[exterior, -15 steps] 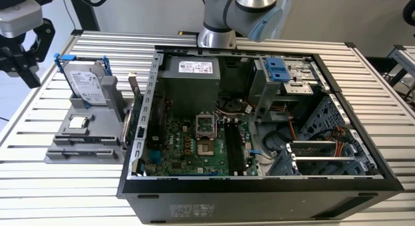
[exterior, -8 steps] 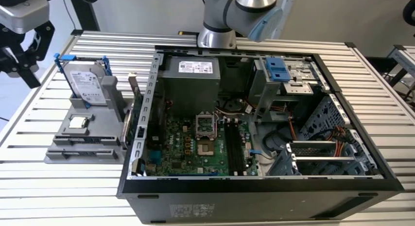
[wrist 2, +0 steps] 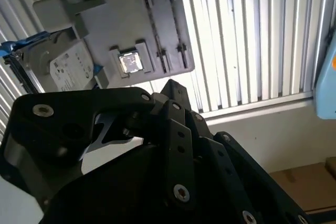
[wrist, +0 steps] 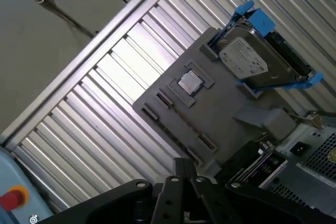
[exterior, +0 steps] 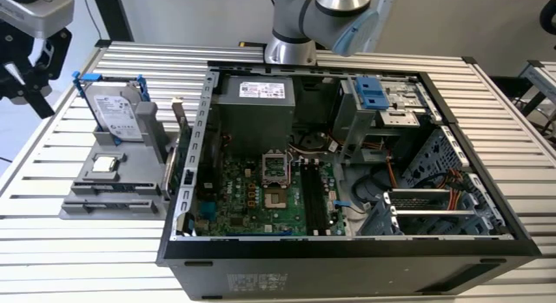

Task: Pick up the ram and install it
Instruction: 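Pick up the ram and move it above insertion slot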

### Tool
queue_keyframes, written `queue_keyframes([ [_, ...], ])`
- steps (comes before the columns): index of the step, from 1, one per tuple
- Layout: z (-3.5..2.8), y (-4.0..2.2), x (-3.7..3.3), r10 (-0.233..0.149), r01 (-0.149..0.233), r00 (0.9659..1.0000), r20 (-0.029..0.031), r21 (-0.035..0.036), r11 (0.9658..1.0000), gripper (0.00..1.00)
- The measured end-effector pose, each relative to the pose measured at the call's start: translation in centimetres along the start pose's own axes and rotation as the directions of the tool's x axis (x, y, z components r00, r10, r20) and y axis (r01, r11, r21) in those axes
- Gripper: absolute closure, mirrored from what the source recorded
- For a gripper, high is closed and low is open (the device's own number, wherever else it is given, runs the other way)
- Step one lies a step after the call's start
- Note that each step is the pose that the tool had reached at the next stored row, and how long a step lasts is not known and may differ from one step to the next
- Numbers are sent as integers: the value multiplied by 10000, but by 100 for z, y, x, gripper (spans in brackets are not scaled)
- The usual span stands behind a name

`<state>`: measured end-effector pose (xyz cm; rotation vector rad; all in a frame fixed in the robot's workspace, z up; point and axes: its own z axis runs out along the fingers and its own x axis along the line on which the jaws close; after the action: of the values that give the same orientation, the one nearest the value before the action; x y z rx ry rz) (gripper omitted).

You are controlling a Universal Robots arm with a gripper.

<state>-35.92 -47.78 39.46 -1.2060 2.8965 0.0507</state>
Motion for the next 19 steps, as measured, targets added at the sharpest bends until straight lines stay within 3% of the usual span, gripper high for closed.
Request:
queue_keyframes([
  [6, 0, 0, 0, -839, 839, 9965, -23, -14, 9965, 100],
  [11, 0, 0, 0, -1545, 1545, 9880, -43, -27, 9880, 100],
  [15, 0, 0, 0, -2185, 2185, 9758, -59, -41, 9758, 100],
  [19, 0, 0, 0, -2865, 2864, 9581, -76, -56, 9581, 100],
])
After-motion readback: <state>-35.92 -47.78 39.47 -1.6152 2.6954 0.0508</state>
